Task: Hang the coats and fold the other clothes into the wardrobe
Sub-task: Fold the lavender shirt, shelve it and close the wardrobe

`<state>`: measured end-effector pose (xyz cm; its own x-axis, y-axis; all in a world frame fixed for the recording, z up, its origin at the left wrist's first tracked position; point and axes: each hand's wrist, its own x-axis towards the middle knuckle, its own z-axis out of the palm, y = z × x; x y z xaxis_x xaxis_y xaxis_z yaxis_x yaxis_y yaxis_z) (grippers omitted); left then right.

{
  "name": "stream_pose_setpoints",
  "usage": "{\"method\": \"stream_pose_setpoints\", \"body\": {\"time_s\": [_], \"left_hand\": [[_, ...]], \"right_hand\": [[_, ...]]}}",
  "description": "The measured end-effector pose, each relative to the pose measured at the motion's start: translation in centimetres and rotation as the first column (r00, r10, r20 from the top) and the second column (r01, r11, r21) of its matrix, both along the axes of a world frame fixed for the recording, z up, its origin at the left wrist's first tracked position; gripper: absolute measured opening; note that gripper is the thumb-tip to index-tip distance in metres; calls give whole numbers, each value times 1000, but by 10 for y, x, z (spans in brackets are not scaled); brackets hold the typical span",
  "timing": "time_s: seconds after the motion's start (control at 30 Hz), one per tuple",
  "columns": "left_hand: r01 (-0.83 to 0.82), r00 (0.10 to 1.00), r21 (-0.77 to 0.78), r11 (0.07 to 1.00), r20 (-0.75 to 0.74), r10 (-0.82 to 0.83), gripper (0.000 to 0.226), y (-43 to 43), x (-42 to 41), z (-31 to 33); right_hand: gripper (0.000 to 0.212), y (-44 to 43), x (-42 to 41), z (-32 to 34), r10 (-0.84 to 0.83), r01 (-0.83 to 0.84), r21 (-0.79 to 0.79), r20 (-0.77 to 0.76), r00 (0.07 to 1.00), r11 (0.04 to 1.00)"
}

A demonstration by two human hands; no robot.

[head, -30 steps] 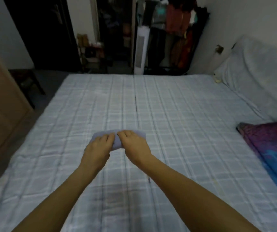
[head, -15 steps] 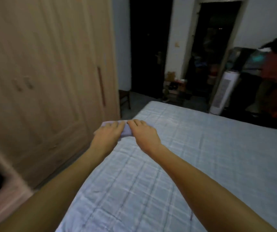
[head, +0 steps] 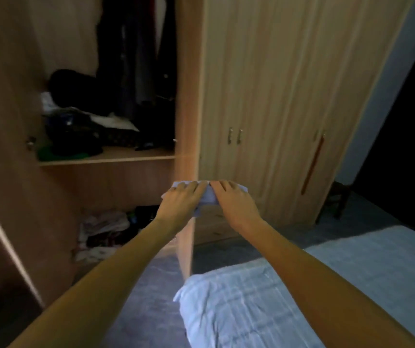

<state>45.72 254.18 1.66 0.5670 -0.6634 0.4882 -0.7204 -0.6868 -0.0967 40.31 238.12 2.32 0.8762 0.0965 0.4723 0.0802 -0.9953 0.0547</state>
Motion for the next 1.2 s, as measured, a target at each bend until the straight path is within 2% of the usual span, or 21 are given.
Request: {"method": "stream_pose_setpoints", "body": {"time_s": [0.1, 0.27, 0.4, 0.53, 0.7, 0.93, 1.1, 1.2], "left_hand": [[-60, 998, -93, 994, -29, 58, 57, 65, 29, -2], [-175, 985, 28, 984, 6, 175, 60, 156, 97, -6], [-191, 981, 1, 982, 24, 191, 61, 215, 140, -10], [-201, 979, -56, 978, 23, 202, 61, 253, 179, -23], [-249, 967, -76, 965, 42, 253, 62, 271, 233, -35], [-335, 935, -38, 941, 112, 337, 70, 267, 338, -43], [-413, 901, 4, 911, 145, 408, 69, 256, 411, -32], [-417, 903, 13, 909, 125, 412, 81, 260, 452, -30]], "right_hand": [[50, 58, 47, -3, 88, -88, -2, -1, 996, 996], [49, 150, 112, -7, 192, -192, 32, 19, 981, 981], [50, 205, 159, -8, 227, -228, 10, 21, 974, 974], [48, 242, 210, -11, 256, -258, -40, -44, 966, 965], [49, 257, 278, -24, 307, -310, -49, -64, 950, 949], [52, 251, 390, -34, 387, -386, -72, -5, 922, 920], [64, 238, 476, -26, 450, -450, -32, -6, 893, 892], [66, 241, 519, -20, 466, -466, -33, 7, 885, 884]]}}
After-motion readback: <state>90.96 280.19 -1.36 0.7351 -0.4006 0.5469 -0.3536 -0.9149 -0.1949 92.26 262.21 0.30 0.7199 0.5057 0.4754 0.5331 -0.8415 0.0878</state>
